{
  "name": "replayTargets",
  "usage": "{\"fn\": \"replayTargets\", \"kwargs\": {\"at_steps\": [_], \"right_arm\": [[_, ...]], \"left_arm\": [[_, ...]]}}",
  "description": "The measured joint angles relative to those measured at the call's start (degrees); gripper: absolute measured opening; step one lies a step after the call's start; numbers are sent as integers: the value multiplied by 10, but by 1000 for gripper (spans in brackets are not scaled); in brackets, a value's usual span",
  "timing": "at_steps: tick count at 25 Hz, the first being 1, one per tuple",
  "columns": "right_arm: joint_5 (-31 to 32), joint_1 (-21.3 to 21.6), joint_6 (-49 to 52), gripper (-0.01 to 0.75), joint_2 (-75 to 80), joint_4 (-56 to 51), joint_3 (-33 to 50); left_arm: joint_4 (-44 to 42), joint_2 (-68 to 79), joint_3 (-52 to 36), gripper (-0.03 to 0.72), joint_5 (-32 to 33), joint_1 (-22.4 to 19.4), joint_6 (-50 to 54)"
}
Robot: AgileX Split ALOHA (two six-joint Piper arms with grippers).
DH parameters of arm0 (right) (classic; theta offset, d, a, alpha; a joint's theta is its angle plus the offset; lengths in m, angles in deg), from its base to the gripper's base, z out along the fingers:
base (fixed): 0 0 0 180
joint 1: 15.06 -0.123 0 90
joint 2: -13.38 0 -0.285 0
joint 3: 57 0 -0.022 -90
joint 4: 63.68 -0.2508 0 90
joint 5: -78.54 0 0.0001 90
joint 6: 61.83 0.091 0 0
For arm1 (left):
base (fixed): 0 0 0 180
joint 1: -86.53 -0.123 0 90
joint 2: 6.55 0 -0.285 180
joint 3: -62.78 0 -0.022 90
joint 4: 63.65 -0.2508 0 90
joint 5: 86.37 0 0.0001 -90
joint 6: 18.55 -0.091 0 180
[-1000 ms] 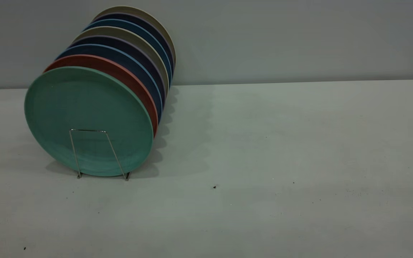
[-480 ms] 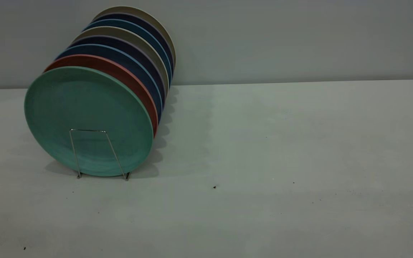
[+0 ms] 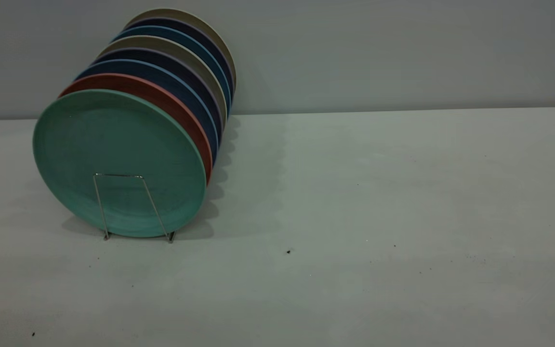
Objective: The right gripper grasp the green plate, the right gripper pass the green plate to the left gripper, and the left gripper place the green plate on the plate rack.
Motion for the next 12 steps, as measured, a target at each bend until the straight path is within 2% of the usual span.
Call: {"fn": "replayTargets", "kwargs": {"at_steps": [12], "right_arm": [[0, -6, 0, 438, 0, 0, 0]], "left_arm": [[0, -10, 0, 379, 0, 0, 0]]}}
